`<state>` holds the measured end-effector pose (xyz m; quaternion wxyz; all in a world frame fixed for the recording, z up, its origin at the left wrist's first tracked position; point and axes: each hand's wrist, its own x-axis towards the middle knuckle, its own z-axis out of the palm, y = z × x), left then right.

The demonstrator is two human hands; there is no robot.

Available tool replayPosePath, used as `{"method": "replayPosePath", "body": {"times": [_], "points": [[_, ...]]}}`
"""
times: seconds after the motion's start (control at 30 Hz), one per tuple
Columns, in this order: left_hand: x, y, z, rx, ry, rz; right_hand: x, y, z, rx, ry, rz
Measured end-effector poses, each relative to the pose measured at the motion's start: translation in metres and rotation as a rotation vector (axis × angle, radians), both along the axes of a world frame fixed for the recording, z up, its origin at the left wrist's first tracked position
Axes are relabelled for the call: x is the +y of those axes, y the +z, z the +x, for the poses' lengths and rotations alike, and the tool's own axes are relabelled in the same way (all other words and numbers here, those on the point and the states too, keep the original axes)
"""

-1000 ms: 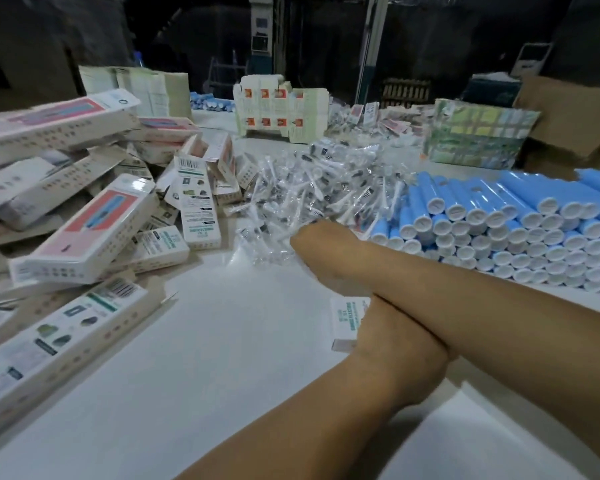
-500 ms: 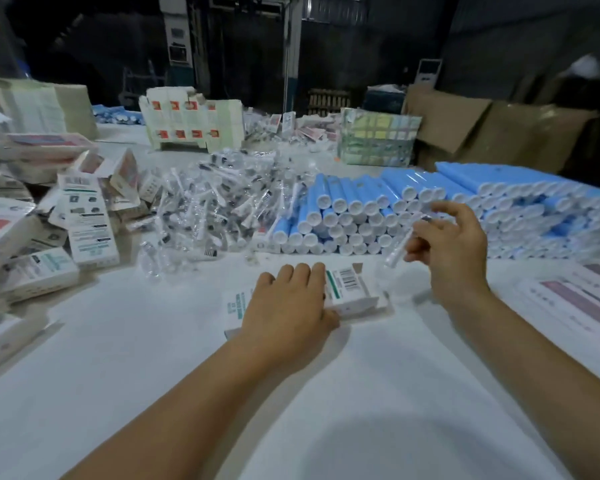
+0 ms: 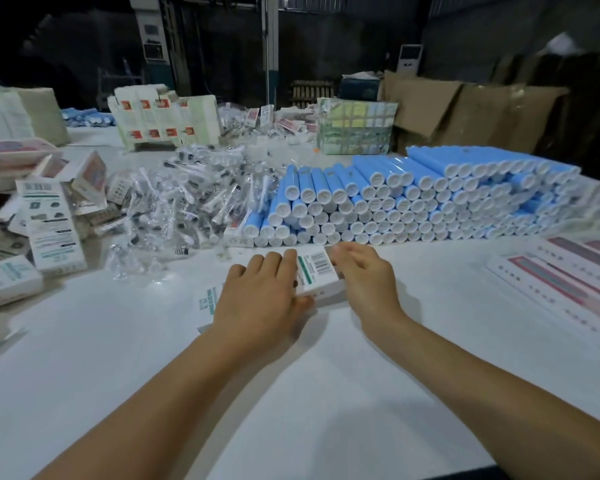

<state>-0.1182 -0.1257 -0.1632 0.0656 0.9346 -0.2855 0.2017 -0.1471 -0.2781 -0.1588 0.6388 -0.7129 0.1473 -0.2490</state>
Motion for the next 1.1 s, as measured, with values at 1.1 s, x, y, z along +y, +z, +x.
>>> {"method": "replayPosePath", "body": {"times": [1.1], "points": [[0.0, -0.002, 0.002, -0.078, 0.052, 0.03, 0.0, -0.006, -0.018, -0.027, 0.087, -0.338]]}}
